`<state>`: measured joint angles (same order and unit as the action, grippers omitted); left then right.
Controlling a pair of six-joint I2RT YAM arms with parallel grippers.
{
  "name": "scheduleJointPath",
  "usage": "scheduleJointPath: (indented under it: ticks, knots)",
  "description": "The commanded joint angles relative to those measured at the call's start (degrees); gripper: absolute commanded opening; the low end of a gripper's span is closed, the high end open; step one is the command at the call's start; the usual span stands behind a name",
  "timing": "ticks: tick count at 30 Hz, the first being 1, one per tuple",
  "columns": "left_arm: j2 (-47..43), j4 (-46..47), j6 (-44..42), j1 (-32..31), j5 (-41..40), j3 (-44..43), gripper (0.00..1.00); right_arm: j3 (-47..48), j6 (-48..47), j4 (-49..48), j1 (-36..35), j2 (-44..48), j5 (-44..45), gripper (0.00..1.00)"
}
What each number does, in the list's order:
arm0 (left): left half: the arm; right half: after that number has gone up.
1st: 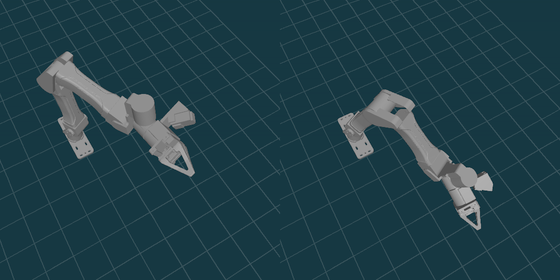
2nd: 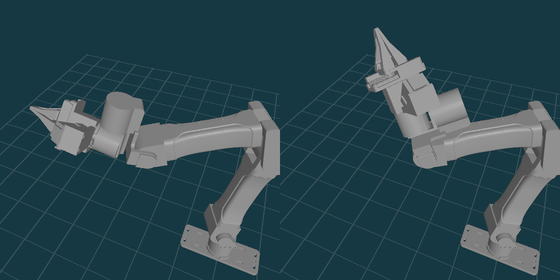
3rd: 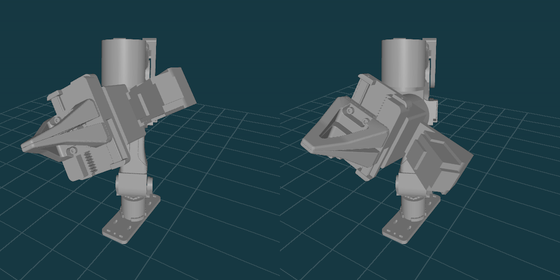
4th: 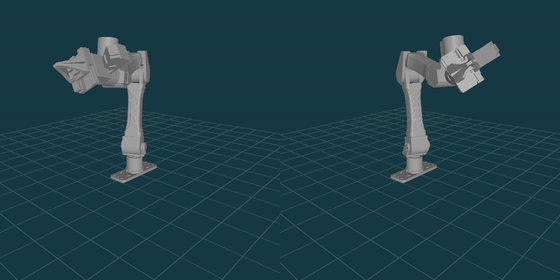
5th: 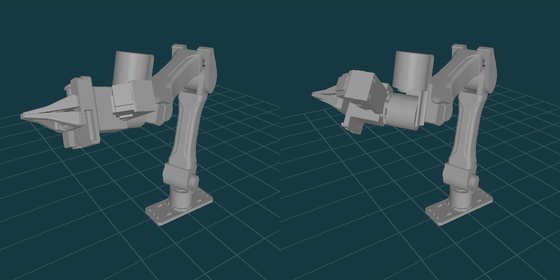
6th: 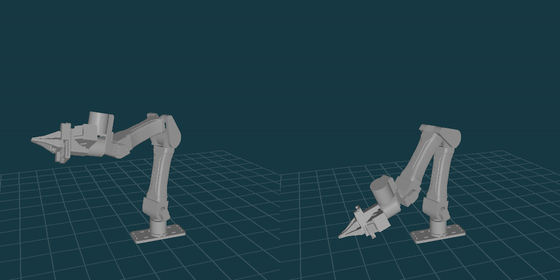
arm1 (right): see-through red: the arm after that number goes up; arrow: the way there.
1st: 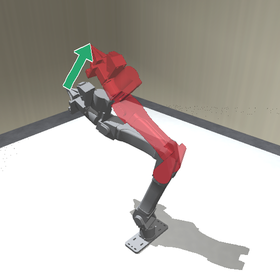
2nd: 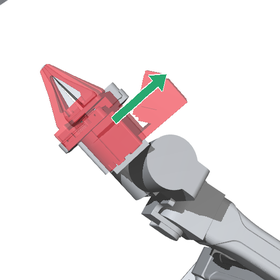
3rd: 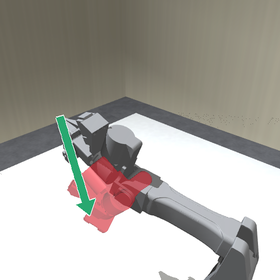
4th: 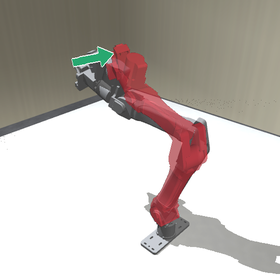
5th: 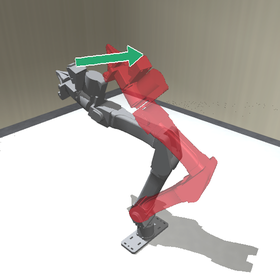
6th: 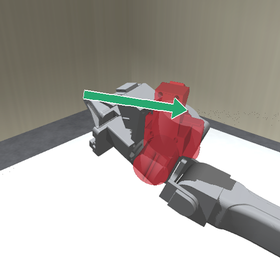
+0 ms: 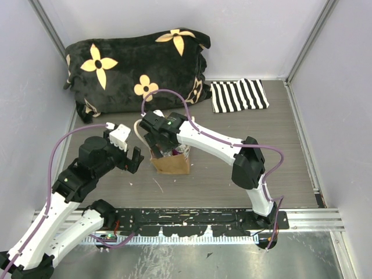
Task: Place the beverage into the canvas bag
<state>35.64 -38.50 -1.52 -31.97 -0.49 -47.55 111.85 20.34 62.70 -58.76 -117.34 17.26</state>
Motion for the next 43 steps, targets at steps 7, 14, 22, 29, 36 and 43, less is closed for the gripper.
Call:
scheduleJointPath:
  ticks: [7, 14, 22, 29, 36, 43]
  knots:
    - [0.14, 2.0, -0.77, 0.32, 1.02, 0.35, 0.98, -2.86, 0.48, -1.97, 0.11, 0.13, -0.53, 0.88]
    - [0.45, 2.07, -1.75, 0.32, 2.99, -0.61, 0.98, -1.73, 2.07, -3.02, 0.62, 4.21, 2.19, 0.94]
    - [5.13, -0.39, -1.46, 0.32, 8.09, -7.24, 0.98, 1.21, 2.65, -10.74, 4.89, 15.03, 2.85, 1.0]
    - [10.14, -0.96, -0.51, 0.32, 7.08, -11.1, 0.98, -0.13, 2.52, -16.46, 12.33, 22.23, -2.17, 1.0]
    - [10.49, 1.16, 0.32, 0.28, 7.24, -9.5, 0.98, -5.32, 2.42, -17.32, 17.19, 25.84, -6.81, 1.0]
    - [12.12, 1.39, 0.19, 0.33, 6.56, -8.92, 0.98, -14.11, 3.47, -19.65, 20.43, 30.02, -9.63, 1.0]
